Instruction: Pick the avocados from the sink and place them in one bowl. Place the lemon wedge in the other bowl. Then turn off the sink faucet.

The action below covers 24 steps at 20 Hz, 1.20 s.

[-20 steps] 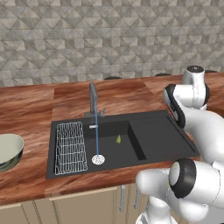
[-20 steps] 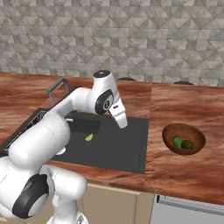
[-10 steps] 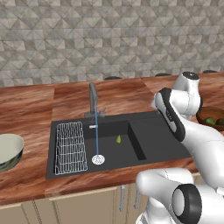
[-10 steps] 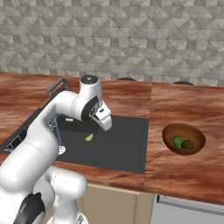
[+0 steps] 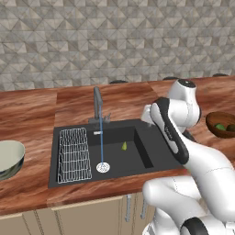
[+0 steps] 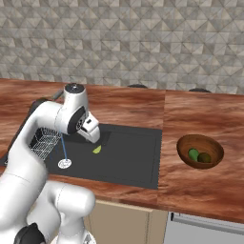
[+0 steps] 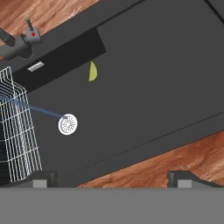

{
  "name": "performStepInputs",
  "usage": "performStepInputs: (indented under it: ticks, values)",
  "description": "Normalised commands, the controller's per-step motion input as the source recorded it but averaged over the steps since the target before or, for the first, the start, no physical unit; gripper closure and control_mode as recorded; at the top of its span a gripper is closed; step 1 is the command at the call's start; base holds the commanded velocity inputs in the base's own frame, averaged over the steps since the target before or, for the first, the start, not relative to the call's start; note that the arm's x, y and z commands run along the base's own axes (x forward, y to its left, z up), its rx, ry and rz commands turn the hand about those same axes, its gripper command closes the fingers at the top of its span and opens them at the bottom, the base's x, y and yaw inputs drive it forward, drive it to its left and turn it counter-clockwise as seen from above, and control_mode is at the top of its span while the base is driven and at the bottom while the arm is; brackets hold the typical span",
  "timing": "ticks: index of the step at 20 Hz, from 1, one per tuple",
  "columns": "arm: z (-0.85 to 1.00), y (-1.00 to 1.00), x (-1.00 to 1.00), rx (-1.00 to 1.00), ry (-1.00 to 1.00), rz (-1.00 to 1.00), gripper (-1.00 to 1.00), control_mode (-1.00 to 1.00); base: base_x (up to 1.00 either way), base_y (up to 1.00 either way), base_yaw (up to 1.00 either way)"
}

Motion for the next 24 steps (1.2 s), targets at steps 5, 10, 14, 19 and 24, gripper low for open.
performStepInputs:
  ticks: [5, 10, 14, 19, 24]
  values:
    - [0.0, 0.5, -0.21, 0.0, 0.0, 0.07, -1.0, -1.0, 0.0, 0.0, 0.0]
    - [-0.19, 0.24, 0.01, 0.0, 0.0, 0.08, -1.0, -1.0, 0.0, 0.0, 0.0]
    - [-0.35, 0.0, 0.24, -0.03, 0.0, 0.0, -1.0, -1.0, 0.0, 0.0, 0.0]
    - [-0.18, 0.0, 0.35, -0.11, 0.0, -0.06, -1.0, -1.0, 0.0, 0.0, 0.0]
    - [0.0, 0.06, 0.28, -0.08, 0.02, -0.12, -1.0, -1.0, 0.0, 0.0, 0.0]
